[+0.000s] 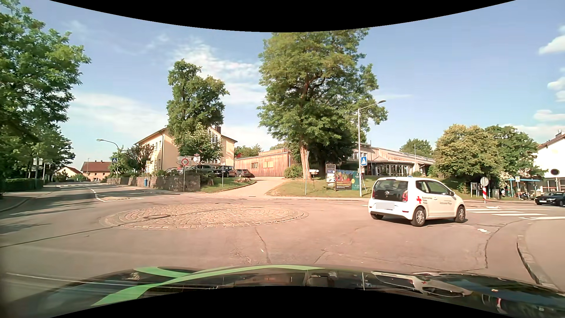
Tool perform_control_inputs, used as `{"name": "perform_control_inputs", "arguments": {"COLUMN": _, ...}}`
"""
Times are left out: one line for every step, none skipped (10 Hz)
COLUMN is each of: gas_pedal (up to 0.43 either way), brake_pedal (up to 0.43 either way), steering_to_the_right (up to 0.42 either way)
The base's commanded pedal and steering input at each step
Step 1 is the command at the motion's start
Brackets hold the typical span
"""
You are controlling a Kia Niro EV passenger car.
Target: Follow the waypoints while adhering to traffic rules and regulations
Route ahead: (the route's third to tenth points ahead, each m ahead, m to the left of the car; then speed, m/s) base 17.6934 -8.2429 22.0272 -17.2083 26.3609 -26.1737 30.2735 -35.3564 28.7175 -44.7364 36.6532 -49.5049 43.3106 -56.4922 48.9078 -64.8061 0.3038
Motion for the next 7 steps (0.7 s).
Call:
{"name": "perform_control_inputs", "arguments": {"gas_pedal": 0.299, "brake_pedal": 0.0, "steering_to_the_right": 0.264}}
{"name": "perform_control_inputs", "arguments": {"gas_pedal": 0.299, "brake_pedal": 0.0, "steering_to_the_right": 0.269}}
{"name": "perform_control_inputs", "arguments": {"gas_pedal": 0.299, "brake_pedal": 0.0, "steering_to_the_right": 0.273}}
{"name": "perform_control_inputs", "arguments": {"gas_pedal": 0.299, "brake_pedal": 0.0, "steering_to_the_right": 0.276}}
{"name": "perform_control_inputs", "arguments": {"gas_pedal": 0.299, "brake_pedal": 0.0, "steering_to_the_right": 0.277}}
{"name": "perform_control_inputs", "arguments": {"gas_pedal": 0.311, "brake_pedal": 0.0, "steering_to_the_right": 0.277}}
{"name": "perform_control_inputs", "arguments": {"gas_pedal": 0.331, "brake_pedal": 0.0, "steering_to_the_right": 0.277}}
